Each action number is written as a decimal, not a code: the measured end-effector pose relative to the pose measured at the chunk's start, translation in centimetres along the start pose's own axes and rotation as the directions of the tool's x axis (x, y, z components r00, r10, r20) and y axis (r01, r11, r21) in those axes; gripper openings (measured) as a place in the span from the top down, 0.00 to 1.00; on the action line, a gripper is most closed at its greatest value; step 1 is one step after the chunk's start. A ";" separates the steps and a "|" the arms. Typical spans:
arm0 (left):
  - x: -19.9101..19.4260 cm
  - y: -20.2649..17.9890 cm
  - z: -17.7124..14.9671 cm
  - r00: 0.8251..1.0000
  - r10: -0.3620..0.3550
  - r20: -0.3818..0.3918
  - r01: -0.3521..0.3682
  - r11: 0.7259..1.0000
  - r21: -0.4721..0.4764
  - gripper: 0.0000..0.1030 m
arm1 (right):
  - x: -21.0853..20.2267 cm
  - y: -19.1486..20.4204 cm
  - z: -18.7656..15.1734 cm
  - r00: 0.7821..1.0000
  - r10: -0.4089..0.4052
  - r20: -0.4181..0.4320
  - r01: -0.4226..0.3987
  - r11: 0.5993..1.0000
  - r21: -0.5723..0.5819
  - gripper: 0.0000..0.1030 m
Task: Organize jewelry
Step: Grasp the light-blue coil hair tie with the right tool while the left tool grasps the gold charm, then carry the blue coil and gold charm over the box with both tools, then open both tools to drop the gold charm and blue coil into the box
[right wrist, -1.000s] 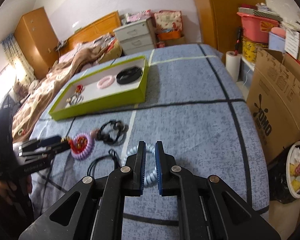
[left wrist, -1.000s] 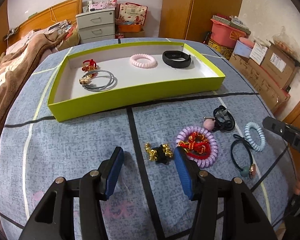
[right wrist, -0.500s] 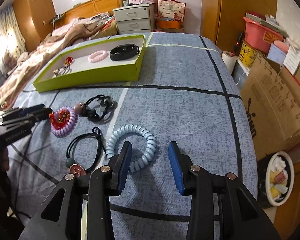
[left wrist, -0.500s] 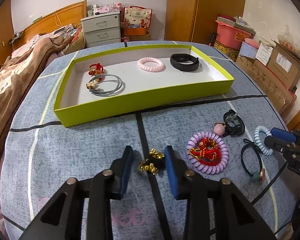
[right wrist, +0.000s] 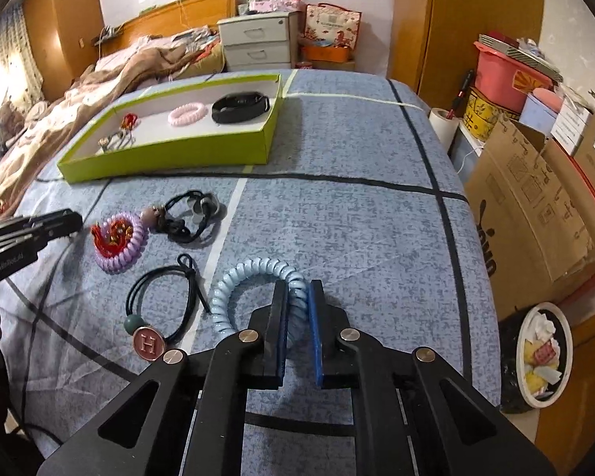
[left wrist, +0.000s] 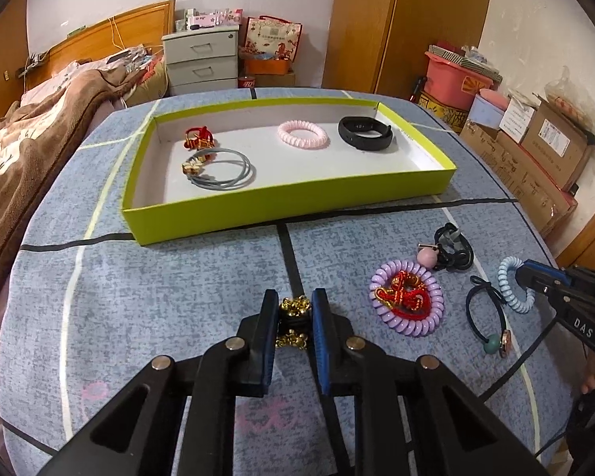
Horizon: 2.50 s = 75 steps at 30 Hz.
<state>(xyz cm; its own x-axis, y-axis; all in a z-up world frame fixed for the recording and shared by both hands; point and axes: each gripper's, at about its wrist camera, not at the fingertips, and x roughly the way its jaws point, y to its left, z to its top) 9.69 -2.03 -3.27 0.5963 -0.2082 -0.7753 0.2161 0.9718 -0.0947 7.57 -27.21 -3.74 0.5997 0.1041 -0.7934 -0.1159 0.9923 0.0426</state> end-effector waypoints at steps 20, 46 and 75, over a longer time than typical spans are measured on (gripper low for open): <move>-3.5 1.2 2.0 0.996 0.000 0.088 0.002 1.000 -0.014 0.83 | -3.0 1.6 3.5 0.991 0.091 0.102 -0.094 0.995 0.032 0.90; 2.1 3.7 10.8 0.997 -0.047 0.055 0.048 0.999 -0.024 0.83 | 4.6 6.1 12.8 0.976 0.209 0.062 -0.210 0.978 0.010 0.90; 9.5 3.1 12.8 0.998 -0.024 -0.066 0.021 0.999 -0.035 0.83 | 10.6 7.2 13.4 0.987 0.148 -0.060 -0.151 0.987 -0.048 0.90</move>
<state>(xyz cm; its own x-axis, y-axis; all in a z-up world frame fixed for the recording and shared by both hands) 25.88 -2.37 -2.92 0.5389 -0.2234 -0.8122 0.2016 0.9704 -0.1332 23.69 -18.10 -3.72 0.5275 0.2457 -0.8132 -0.2434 0.9609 0.1324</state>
